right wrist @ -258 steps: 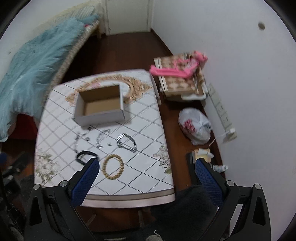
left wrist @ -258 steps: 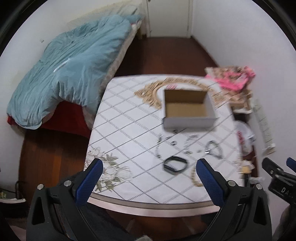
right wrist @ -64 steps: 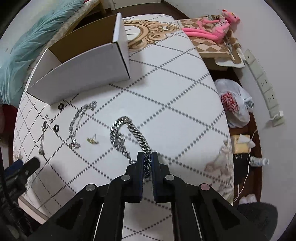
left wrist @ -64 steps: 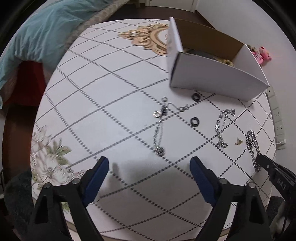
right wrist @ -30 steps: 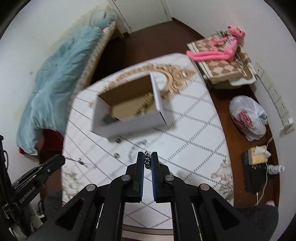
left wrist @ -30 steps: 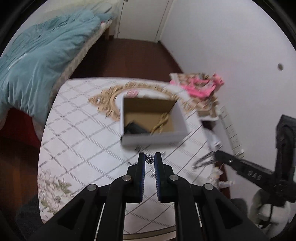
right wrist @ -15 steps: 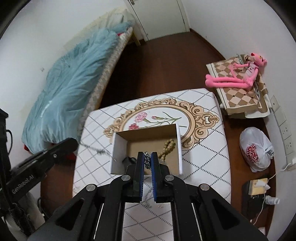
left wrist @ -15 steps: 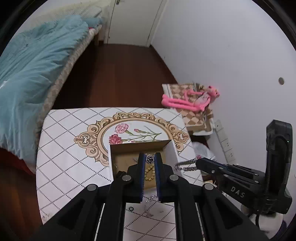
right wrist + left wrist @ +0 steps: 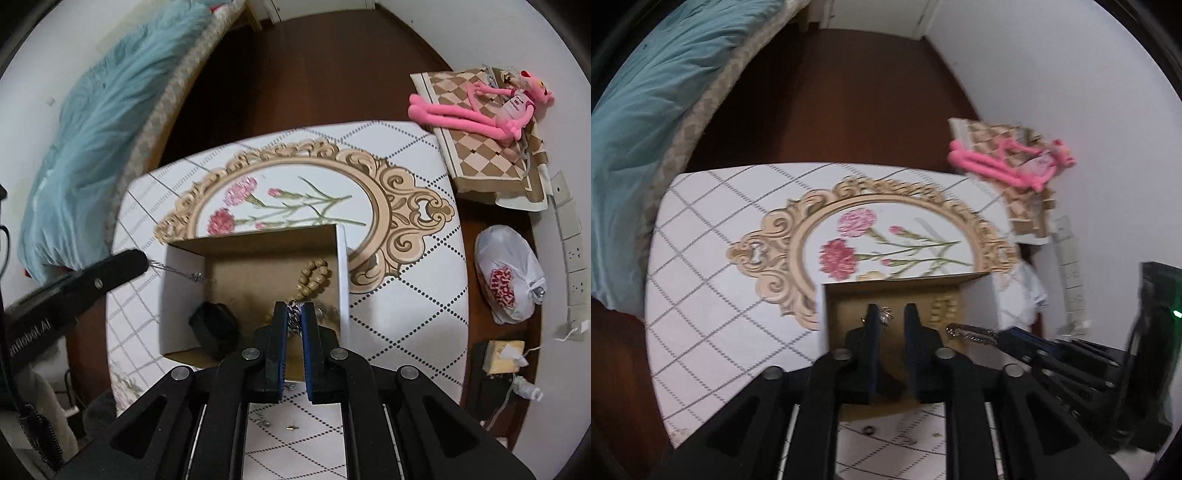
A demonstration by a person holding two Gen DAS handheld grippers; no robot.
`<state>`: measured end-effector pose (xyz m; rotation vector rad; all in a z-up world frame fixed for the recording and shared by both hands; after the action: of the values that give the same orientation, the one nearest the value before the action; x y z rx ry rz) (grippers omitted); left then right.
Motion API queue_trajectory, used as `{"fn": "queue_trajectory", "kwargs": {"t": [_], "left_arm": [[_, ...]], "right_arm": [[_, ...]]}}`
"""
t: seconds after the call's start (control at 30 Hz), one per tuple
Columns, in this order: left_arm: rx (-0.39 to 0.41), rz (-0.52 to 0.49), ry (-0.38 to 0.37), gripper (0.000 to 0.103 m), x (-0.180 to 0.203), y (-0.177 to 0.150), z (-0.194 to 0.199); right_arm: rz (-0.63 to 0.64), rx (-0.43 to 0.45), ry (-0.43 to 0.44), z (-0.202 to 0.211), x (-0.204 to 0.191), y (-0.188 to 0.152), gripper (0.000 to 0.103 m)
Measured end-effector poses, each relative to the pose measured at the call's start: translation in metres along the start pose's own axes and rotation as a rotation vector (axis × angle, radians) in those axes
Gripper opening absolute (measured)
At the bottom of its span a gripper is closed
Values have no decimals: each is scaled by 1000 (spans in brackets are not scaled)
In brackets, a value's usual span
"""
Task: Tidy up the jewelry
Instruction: 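Carry the silver chain with the left tool while the right tool carries the chain bracelet over the box, then open both tools to release the chains into the box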
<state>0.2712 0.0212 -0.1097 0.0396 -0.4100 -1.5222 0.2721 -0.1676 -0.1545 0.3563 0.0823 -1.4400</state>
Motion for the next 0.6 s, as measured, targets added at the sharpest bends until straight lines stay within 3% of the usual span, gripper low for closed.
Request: {"fn": "queue_trajectory", "kwargs": {"t": [0.07,0.1,0.13,0.2,0.27,0.33,0.4,0.6], "left_arm": [[14,-6,44,53,-2,0,-1],[25,-5,53,72,-4,0,0],[47,-1,58,73,-7,-2,2],[59,-4,93,74,-10,-3,3],[65,-7,138,84,-13,-9,3],[77,-13,169,103,-16,-16,2],[91,-12,207,103,-19,-27,1],[94,19,248,103,-27,-59,-4]], "right_arm": [[3,-20,-20,-3,1,1,12],[2,-19,-30,-4,1,1,22],[8,-12,-52,-3,1,0,30],[15,0,-60,0,1,-2,57],[28,22,-99,3,1,-4,63],[44,42,-153,4,0,-9,66],[52,52,-184,3,1,-13,95],[64,59,-261,-7,3,-35,98]]}}
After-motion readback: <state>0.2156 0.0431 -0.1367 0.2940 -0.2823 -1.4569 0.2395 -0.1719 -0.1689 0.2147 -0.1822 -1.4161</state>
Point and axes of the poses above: each gripper's, at about its wrist camera, not at the fingertips, and z roughly against the way its jaws point, x to its right, y to its top, the point moved 1 cm from there along -z, roughly the way its jaws point
